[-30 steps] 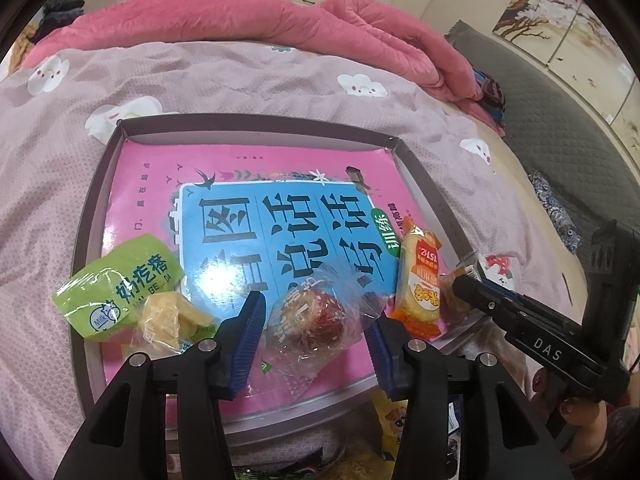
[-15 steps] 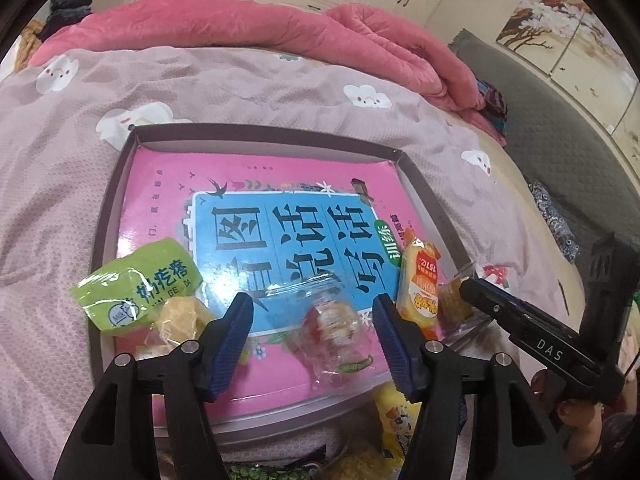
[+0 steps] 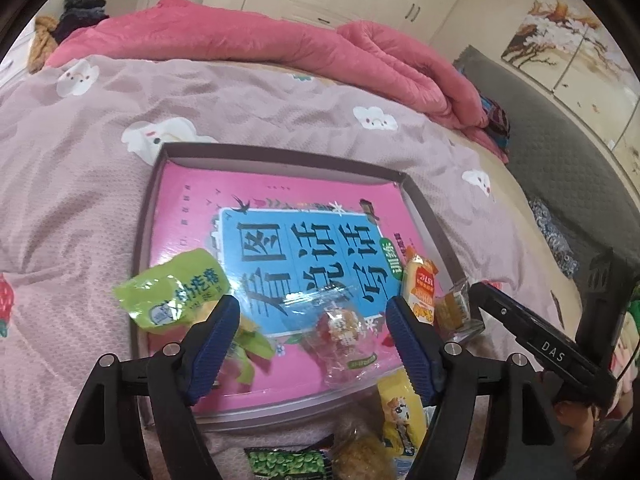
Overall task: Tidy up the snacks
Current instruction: 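Withdraw both tools from the tray back toward the remaining snacks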
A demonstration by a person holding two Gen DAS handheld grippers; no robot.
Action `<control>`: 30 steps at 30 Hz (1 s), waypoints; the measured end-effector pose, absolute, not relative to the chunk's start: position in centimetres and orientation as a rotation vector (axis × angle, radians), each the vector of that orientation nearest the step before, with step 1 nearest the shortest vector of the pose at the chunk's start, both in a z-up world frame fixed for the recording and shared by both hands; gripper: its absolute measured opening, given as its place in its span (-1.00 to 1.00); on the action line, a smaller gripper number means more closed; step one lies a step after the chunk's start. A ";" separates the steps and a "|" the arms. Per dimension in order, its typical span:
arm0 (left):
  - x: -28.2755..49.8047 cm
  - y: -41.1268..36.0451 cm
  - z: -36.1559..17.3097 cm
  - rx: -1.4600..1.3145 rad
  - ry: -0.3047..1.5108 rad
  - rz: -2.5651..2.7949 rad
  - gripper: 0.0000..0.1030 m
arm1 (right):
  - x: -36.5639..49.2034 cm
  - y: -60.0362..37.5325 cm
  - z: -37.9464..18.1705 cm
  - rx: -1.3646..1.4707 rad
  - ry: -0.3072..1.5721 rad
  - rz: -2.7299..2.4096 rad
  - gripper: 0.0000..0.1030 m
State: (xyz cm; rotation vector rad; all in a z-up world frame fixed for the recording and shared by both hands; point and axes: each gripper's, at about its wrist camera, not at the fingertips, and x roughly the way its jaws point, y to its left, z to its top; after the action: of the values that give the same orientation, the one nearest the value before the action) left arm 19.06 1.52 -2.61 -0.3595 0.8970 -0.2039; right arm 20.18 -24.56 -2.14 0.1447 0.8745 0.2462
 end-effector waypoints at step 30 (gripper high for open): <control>14.8 4.3 -0.3 -0.342 0.858 -0.124 0.52 | 17.0 -23.0 0.0 0.078 0.797 0.301 0.24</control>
State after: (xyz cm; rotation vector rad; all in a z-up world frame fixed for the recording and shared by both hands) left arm 14.79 4.26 -0.32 -0.3415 0.8580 -0.1244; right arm 16.99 -22.96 0.01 0.0778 0.7967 0.3008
